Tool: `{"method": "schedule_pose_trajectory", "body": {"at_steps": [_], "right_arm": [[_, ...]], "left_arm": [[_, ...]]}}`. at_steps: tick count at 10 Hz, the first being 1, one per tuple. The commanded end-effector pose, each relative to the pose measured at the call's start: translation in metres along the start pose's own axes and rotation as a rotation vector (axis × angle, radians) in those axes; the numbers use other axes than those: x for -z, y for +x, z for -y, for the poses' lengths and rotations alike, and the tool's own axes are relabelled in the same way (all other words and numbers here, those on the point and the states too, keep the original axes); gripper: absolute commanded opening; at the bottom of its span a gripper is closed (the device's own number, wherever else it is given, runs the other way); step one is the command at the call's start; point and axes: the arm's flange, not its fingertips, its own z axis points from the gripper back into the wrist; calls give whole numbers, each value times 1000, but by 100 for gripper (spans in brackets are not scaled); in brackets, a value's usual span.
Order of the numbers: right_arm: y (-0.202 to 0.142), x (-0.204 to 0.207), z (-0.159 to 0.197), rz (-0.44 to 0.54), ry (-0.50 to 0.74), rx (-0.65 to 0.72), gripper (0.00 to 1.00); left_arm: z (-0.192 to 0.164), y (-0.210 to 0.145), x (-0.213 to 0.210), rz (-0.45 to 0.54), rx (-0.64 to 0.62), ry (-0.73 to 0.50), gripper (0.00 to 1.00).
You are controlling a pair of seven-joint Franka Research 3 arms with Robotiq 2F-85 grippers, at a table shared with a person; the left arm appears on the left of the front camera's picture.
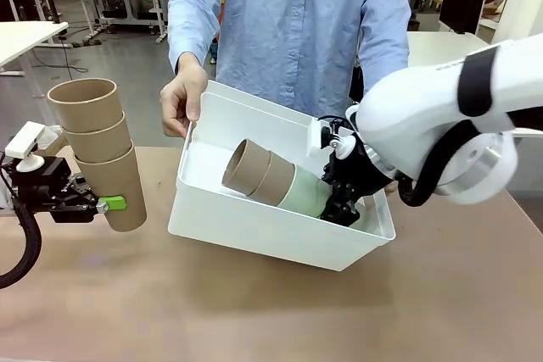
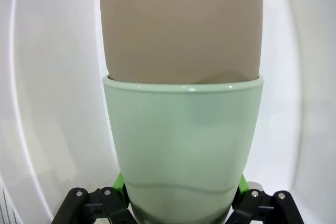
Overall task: Stack the cups and store them in the basket.
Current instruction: Place the stack of Reusable plastic cups into the Pantry Basket.
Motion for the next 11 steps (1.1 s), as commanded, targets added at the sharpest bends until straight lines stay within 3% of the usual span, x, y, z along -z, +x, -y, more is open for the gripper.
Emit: {"method": "schedule_pose_trajectory", "body": {"at_steps": [1,8,9,11], "right_arm": [[20,5,9,-17,0,6,84],[22,18,-8,-55,53,-23,84],[21,20,-7,-58,43,-16,100],[19,18,-6,-48,48,-16,100]], "left_arm": [[1,3,0,11,9,-3,84],[1,3,0,11,9,-3,84],[1,3,0,11,9,-3,84],[1,3,0,11,9,-3,84]]}}
